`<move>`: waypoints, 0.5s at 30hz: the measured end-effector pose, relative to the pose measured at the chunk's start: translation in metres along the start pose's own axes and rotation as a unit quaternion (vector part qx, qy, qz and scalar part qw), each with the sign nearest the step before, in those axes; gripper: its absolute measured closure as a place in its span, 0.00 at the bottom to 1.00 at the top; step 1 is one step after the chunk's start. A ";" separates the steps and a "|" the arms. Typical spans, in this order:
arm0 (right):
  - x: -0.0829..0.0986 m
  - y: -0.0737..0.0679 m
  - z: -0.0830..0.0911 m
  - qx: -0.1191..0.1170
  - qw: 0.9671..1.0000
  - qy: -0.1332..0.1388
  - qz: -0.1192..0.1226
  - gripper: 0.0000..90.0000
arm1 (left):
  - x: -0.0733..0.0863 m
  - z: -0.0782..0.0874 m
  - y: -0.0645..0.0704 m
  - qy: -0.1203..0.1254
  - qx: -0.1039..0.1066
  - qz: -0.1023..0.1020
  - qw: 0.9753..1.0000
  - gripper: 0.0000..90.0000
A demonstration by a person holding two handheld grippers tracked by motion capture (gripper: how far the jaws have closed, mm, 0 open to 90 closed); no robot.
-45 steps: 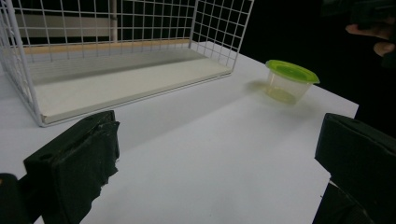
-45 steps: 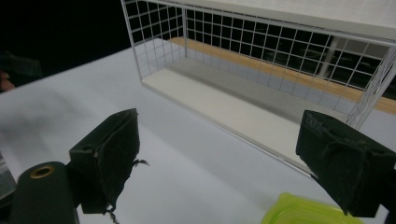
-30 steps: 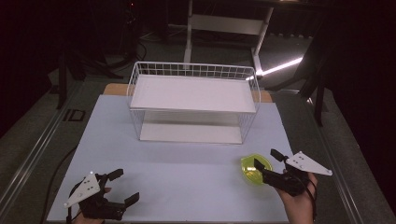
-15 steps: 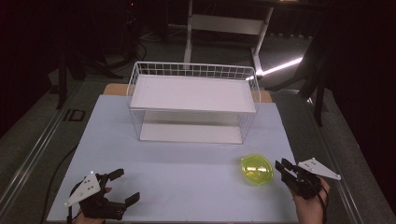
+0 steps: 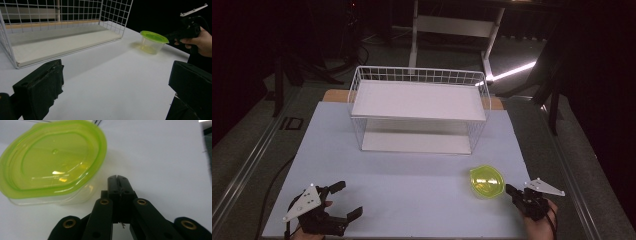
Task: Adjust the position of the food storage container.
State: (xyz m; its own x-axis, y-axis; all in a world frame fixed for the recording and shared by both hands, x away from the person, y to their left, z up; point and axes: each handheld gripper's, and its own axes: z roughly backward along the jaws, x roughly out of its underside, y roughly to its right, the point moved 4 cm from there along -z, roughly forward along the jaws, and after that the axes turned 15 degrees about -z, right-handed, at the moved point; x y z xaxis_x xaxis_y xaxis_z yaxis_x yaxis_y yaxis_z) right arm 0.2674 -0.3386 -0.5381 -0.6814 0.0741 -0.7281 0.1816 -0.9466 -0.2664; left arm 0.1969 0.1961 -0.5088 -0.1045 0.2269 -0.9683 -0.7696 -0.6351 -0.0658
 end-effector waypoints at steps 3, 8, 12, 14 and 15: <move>0.005 -0.002 -0.005 -0.012 1.000 -0.012 -0.003 1.00 | 0.000 0.000 0.000 0.000 0.000 0.000 1.000 0.01; 0.010 -0.010 -0.011 -0.024 1.000 -0.018 -0.001 1.00 | 0.000 -0.001 0.001 -0.001 0.000 -0.002 1.000 0.01; 0.014 -0.017 -0.016 -0.040 0.999 -0.028 -0.004 1.00 | 0.000 -0.001 0.001 -0.001 0.000 -0.002 1.000 0.01; 0.015 -0.020 -0.017 -0.046 0.998 -0.031 -0.003 1.00 | 0.000 -0.001 0.001 -0.002 0.000 -0.003 1.000 0.01; 0.016 -0.028 -0.019 -0.060 0.998 -0.036 0.003 1.00 | 0.000 -0.001 0.001 -0.003 0.001 -0.003 1.000 0.01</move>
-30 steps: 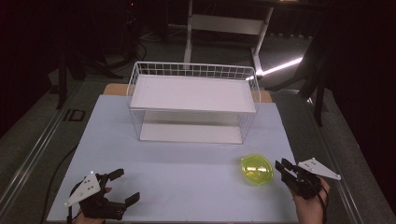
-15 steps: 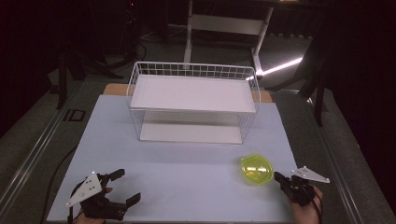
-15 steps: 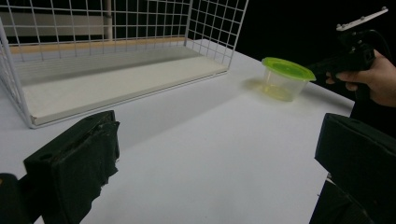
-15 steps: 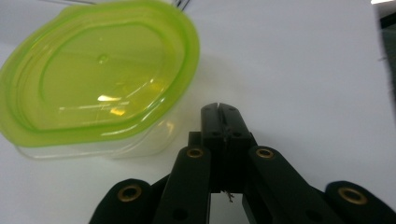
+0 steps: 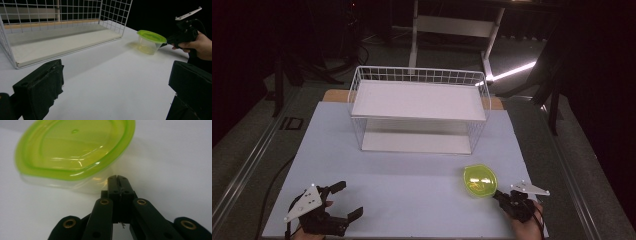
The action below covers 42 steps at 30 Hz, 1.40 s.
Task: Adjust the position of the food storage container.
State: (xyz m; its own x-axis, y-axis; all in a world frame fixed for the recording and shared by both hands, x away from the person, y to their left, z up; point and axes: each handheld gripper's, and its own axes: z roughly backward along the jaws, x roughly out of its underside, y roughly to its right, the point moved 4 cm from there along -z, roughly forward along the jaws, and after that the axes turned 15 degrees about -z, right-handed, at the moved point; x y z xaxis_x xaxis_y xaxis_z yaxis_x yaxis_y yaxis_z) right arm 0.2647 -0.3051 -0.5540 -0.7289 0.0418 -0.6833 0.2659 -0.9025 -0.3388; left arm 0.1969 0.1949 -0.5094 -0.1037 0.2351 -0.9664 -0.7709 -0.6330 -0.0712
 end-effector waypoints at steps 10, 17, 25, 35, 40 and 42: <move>-0.008 -0.025 -0.013 -0.020 0.999 -0.017 0.033 1.00 | -0.001 0.000 0.000 0.002 0.000 -0.002 1.000 0.01; -0.013 -0.028 -0.021 -0.023 0.999 -0.022 0.029 1.00 | -0.001 0.000 0.000 0.002 0.001 -0.002 1.000 0.01; -0.016 -0.055 -0.043 -0.044 0.997 -0.037 0.043 1.00 | -0.002 0.001 0.001 0.003 0.002 -0.004 1.000 0.01; -0.025 -0.065 -0.054 -0.048 0.996 -0.036 0.059 1.00 | -0.002 0.002 0.002 0.002 0.003 -0.007 1.000 0.01; -0.036 -0.056 -0.063 -0.025 0.998 -0.029 0.046 1.00 | -0.002 0.002 0.002 0.002 0.002 -0.009 1.000 0.01; -0.038 -0.055 -0.066 -0.024 0.999 -0.029 0.036 1.00 | -0.002 0.002 0.002 0.002 0.002 -0.007 1.000 0.01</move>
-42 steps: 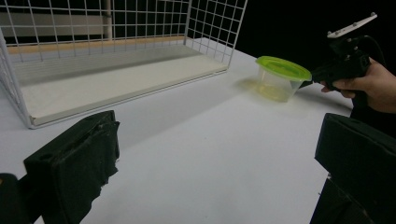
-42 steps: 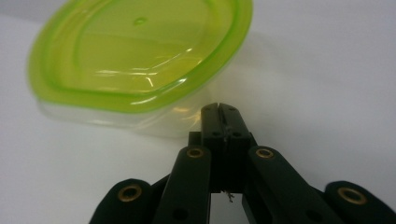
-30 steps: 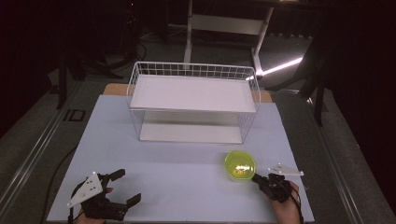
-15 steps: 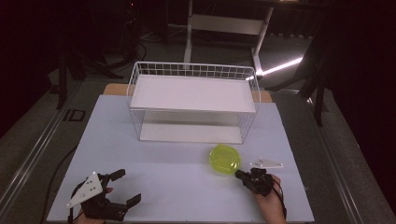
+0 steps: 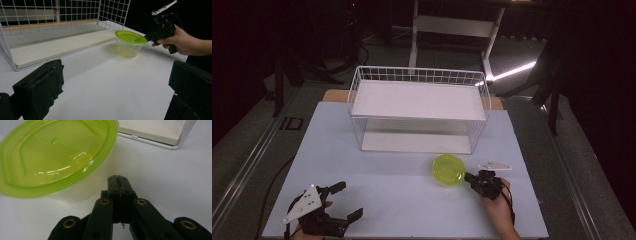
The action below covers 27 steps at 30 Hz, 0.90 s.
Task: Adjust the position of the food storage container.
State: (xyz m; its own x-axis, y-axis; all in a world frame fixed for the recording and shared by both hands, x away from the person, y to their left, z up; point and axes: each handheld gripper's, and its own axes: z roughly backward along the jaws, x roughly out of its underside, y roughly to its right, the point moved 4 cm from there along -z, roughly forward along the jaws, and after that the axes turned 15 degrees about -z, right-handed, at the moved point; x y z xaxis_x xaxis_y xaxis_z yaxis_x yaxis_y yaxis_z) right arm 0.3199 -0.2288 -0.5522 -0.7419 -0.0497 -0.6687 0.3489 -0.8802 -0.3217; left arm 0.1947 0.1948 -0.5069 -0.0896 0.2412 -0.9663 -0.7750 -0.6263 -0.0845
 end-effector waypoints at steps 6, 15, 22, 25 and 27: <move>0.003 -0.009 -0.008 -0.009 1.000 -0.014 0.003 1.00 | 0.000 0.000 0.000 -0.001 0.001 0.000 1.000 0.01; 0.014 -0.042 -0.011 -0.057 0.998 -0.034 0.013 1.00 | 0.000 0.000 0.001 -0.002 0.002 -0.003 1.000 0.01; 0.012 -0.038 -0.007 -0.043 0.998 -0.027 0.028 1.00 | 0.000 0.000 0.001 -0.003 0.002 -0.002 1.000 0.01; 0.000 -0.027 -0.008 -0.026 0.999 -0.014 0.019 1.00 | 0.000 -0.001 0.002 -0.003 0.003 -0.002 1.000 0.01; -0.007 -0.022 -0.011 -0.018 1.000 -0.009 0.016 1.00 | 0.000 -0.001 0.002 -0.004 0.004 -0.005 1.000 0.01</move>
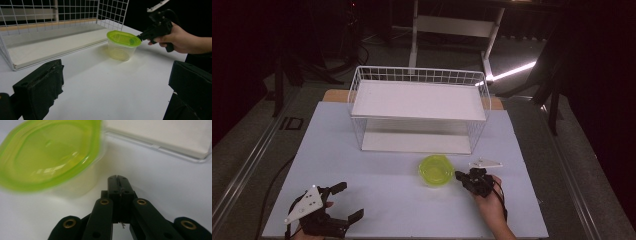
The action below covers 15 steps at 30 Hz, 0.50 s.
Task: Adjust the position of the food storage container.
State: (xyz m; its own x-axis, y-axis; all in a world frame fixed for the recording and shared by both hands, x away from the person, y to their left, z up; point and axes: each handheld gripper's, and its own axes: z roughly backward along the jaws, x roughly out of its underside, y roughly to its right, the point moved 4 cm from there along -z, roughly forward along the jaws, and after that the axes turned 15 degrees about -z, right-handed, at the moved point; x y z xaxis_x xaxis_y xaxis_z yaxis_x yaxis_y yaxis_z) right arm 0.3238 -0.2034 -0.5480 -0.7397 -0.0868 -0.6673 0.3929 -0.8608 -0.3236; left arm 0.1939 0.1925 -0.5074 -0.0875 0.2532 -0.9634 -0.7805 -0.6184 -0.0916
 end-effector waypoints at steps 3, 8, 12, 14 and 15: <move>-0.008 0.003 -0.008 0.001 1.000 0.004 -0.011 1.00 | 0.000 0.000 -0.001 0.001 0.000 0.002 1.000 0.01; -0.015 -0.002 -0.022 -0.009 1.000 0.001 -0.014 1.00 | 0.000 0.000 -0.001 0.000 0.000 0.003 1.000 0.01; -0.011 -0.010 -0.027 -0.024 1.000 -0.009 -0.010 1.00 | 0.000 0.001 -0.001 0.001 0.000 0.001 1.000 0.01; -0.007 -0.014 -0.026 -0.029 0.999 -0.013 -0.012 1.00 | 0.000 0.001 -0.001 0.002 0.001 0.001 1.000 0.01; -0.005 -0.016 -0.025 -0.033 0.999 -0.014 -0.014 1.00 | 0.000 0.001 -0.001 0.002 0.001 0.000 1.000 0.01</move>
State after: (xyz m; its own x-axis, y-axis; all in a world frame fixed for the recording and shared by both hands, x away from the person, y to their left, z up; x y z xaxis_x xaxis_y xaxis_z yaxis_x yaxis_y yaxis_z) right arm 0.3352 -0.1769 -0.5566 -0.7653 -0.0779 -0.6389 0.4063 -0.8284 -0.3856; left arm 0.1937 0.1937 -0.5067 -0.0858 0.2498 -0.9645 -0.7820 -0.6167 -0.0901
